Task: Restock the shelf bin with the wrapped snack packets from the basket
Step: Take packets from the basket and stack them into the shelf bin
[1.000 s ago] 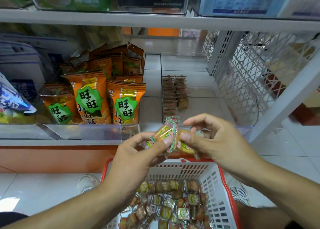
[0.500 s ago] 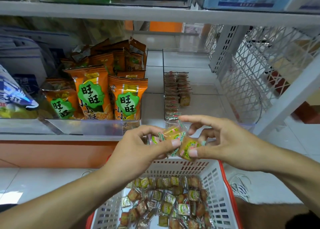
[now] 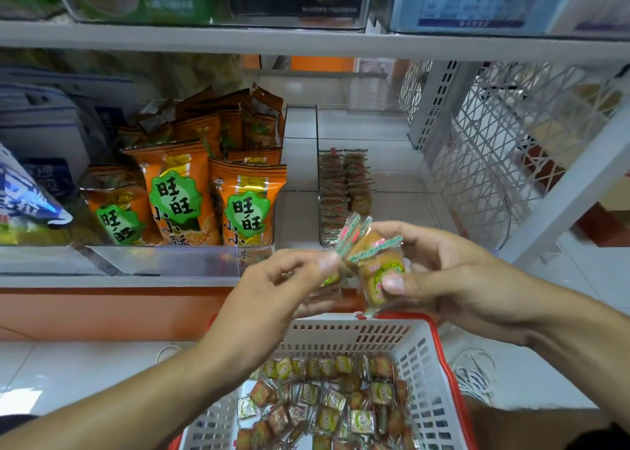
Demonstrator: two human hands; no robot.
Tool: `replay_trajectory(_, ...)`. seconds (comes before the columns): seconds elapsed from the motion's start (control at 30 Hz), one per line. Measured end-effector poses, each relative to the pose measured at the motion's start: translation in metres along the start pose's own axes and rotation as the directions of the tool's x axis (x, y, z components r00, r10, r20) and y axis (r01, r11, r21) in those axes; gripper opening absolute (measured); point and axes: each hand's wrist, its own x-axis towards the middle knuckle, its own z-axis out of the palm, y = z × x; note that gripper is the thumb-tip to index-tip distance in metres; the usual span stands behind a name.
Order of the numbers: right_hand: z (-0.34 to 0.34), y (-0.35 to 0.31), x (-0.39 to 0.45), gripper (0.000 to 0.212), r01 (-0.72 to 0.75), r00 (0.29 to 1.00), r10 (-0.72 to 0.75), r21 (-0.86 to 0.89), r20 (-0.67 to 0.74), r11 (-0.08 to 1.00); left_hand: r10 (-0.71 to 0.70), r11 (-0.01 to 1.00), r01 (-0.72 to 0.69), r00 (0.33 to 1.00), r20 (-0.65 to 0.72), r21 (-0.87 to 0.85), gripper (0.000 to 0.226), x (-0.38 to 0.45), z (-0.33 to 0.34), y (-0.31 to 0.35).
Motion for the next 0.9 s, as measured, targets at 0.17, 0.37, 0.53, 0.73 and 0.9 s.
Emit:
replay_trajectory(0.17,0.002,-0.001,0.004,0.051,-0.05,0.998,0.049,0.014,0.04,0.999,0.158,0.981,-0.145,0.983,-0.099,0.126,0.039,0.002,0.003,-0.006)
replay_trajectory(0.37,0.002,0.001,0.006,0.041,-0.047,0.999,0.049,-0.107,0.018,0.993,0.221,0.963,-0.194,0.966,-0.131,0.187,0.035,0.003,0.0,-0.002)
replay_trajectory(0.53,0.002,0.002,0.005,0.053,-0.023,0.999,0.031,-0.21,0.035,0.977,0.236,0.96,-0.211,0.963,-0.132,0.182,0.027,0.004,0.002,0.0)
replay_trajectory(0.73,-0.007,0.0,0.008,0.056,0.04,0.999,-0.034,-0.23,0.026,0.972,0.231,0.961,-0.201,0.961,-0.153,0.192,0.027,0.003,0.004,0.001)
replay_trajectory(0.9,-0.033,-0.024,0.028,0.066,0.168,0.94,-0.254,-0.339,-0.226,0.926,0.168,0.983,-0.149,0.966,-0.198,0.108,0.012,0.004,0.008,0.001)
